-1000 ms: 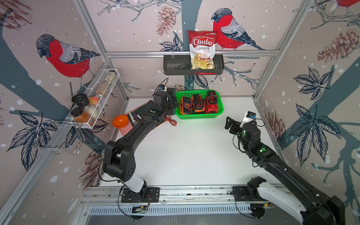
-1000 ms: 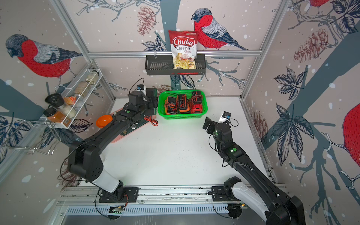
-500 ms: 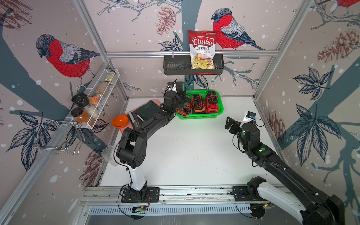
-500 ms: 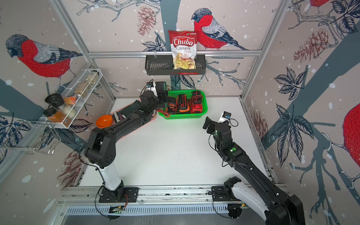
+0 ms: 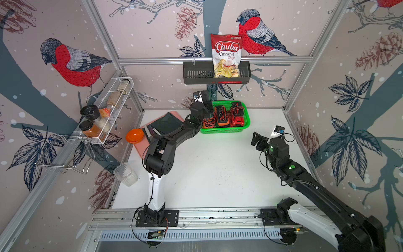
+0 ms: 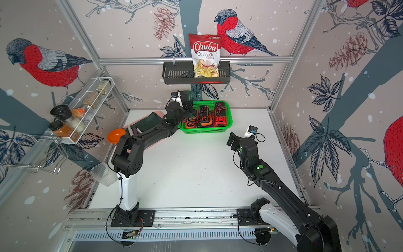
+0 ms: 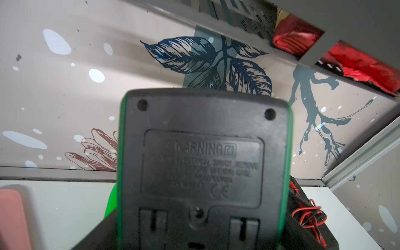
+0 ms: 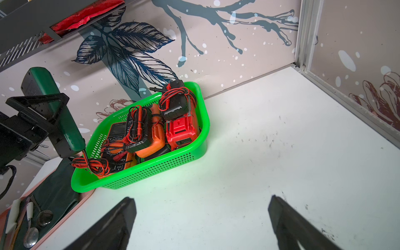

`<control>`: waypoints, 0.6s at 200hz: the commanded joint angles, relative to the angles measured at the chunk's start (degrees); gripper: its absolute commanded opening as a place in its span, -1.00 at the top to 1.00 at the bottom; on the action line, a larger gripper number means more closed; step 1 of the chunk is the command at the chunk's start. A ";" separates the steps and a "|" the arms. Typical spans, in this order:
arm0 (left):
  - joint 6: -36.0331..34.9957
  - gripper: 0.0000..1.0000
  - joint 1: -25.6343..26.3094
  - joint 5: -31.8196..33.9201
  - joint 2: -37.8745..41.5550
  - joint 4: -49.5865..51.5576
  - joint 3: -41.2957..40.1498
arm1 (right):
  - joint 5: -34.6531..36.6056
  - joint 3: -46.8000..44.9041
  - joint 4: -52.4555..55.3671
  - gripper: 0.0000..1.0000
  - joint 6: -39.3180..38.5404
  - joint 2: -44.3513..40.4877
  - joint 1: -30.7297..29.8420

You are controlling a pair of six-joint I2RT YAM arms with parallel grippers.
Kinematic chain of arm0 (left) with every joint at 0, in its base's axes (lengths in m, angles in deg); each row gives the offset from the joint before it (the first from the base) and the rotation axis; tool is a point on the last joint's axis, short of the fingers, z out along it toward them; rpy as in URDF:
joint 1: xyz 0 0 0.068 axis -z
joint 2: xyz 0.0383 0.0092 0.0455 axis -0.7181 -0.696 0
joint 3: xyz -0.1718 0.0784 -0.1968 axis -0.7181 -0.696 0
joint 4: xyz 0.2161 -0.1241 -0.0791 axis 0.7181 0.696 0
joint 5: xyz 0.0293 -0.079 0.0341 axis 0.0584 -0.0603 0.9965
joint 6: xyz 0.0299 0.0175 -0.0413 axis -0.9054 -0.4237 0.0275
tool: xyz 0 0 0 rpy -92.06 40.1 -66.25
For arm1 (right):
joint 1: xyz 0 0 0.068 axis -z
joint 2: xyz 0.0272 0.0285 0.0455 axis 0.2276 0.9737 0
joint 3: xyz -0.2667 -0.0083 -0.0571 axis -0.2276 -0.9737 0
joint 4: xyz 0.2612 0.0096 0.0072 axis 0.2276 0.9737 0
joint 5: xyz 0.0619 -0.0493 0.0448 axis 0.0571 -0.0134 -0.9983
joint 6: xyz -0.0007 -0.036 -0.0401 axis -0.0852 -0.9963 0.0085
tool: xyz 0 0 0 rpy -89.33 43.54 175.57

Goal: Put the multimeter into the basket
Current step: Place the multimeter in the basket.

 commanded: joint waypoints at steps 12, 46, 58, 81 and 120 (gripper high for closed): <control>-0.11 1.00 0.45 -0.91 -2.68 -2.51 1.71 | 0.06 -0.08 -1.47 -0.99 0.03 0.40 0.02; 0.06 1.00 0.37 -1.60 -5.77 3.41 5.14 | -0.28 -0.26 -1.56 -1.00 0.17 0.62 0.06; 0.36 1.00 0.39 -1.62 -6.73 6.05 6.42 | -0.24 -0.37 -1.61 -0.99 0.30 0.71 0.06; 1.16 0.95 0.43 -0.67 -9.14 13.47 10.82 | -0.54 -0.44 -1.73 -0.99 0.50 0.80 0.09; 2.45 0.68 0.54 0.48 -14.54 27.77 21.47 | -0.80 -0.44 -1.91 -0.99 0.65 1.05 0.14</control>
